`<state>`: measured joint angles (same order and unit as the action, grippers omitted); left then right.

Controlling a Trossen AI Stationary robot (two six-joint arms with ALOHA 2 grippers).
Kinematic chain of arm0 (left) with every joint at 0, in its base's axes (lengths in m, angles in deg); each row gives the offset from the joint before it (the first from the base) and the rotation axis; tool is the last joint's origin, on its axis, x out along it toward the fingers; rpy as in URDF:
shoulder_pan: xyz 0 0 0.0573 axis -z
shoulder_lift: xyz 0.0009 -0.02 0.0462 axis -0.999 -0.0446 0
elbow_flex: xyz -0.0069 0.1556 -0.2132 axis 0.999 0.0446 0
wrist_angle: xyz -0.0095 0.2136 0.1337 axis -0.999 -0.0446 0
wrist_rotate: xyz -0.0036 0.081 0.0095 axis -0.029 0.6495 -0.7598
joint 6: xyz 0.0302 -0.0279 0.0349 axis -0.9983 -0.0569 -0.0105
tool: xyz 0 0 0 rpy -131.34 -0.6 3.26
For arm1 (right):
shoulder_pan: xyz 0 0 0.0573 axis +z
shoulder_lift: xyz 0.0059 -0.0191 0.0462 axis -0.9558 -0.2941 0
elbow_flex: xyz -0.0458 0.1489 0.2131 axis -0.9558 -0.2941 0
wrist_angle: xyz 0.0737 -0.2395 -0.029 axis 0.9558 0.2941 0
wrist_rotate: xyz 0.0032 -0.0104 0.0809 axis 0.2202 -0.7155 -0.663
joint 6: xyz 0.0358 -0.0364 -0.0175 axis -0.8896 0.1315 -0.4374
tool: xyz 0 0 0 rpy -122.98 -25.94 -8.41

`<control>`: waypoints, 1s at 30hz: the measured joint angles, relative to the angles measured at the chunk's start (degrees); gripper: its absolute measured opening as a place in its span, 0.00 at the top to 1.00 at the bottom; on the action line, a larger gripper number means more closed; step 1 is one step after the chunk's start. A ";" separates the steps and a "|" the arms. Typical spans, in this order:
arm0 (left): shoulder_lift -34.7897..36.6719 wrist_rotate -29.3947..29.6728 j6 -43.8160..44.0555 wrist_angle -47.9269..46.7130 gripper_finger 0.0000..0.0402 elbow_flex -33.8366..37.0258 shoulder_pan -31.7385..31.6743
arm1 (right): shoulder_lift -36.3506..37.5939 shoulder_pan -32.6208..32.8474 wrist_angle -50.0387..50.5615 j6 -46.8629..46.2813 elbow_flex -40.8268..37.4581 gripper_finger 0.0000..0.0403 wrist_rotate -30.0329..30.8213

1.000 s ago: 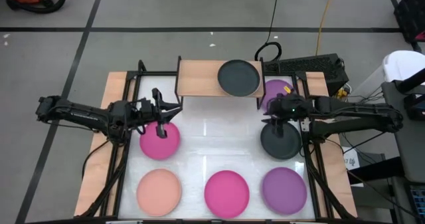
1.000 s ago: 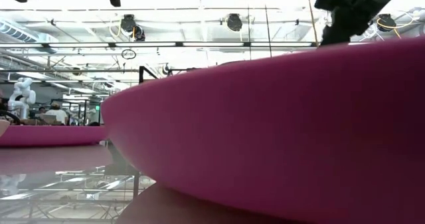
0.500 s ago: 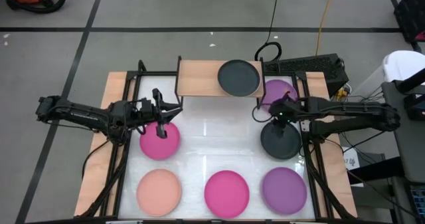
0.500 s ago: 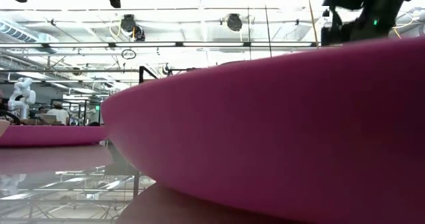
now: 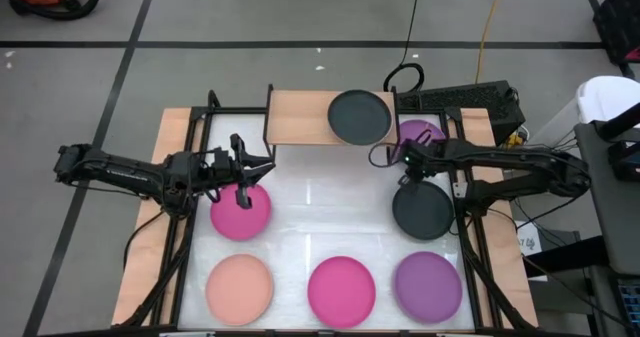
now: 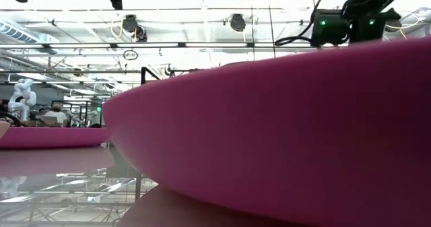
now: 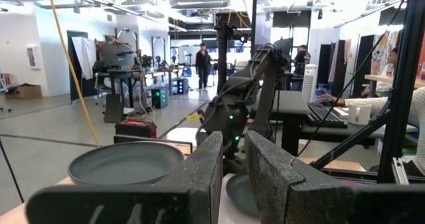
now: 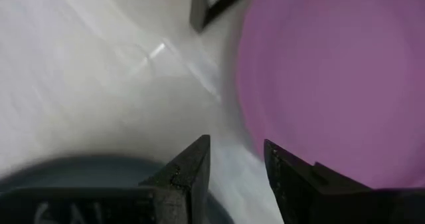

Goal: Place and stack plates onto a shelf
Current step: Stack the top purple plate on the black plate on the shelf

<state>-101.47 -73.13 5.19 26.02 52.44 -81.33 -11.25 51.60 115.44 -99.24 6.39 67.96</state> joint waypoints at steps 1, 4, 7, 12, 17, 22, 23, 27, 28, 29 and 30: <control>0.00 0.00 0.02 0.00 0.82 0.00 0.00 | -0.36 -0.34 -1.29 0.41 0.00 0.69 -0.07; 0.00 0.00 0.02 -0.04 0.82 0.00 0.00 | -1.38 -0.92 -3.70 3.09 0.00 0.69 -0.08; 0.00 0.00 0.01 -0.19 0.82 0.00 0.00 | -2.25 -1.27 -4.12 3.51 0.00 0.69 -0.13; 0.00 0.00 0.02 -0.22 0.82 0.00 0.00 | -3.60 -1.27 -5.04 1.59 0.00 0.69 0.06; 0.00 0.00 0.02 -0.24 0.82 0.00 -0.02 | -5.31 -1.27 -7.09 -2.30 0.00 0.69 0.11; 0.00 0.00 0.11 -0.32 0.82 0.00 -0.01 | -7.02 -1.27 -7.31 -3.77 0.00 0.69 3.83; 0.00 0.00 0.11 -0.36 0.82 0.00 -0.01 | -7.37 -1.27 -7.20 -3.95 -0.01 0.69 4.37; 0.00 0.00 0.13 -0.72 0.82 0.00 -0.02 | -8.53 -1.25 -7.58 -3.00 -0.02 0.69 4.31; -0.02 0.00 0.17 -0.74 0.82 0.00 0.00 | -8.82 -1.25 -7.71 -2.17 -0.02 0.69 4.31; -0.01 0.00 0.21 -0.74 0.82 0.00 -0.01 | -8.89 -1.25 -7.73 -1.40 -0.02 0.69 4.29; 0.00 0.00 0.22 -0.75 0.82 0.00 -0.01 | -8.89 -1.24 -7.62 -0.83 -0.02 0.69 4.29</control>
<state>-101.47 -73.13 5.41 25.26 52.44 -81.35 -20.14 50.36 107.82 -100.07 6.37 72.25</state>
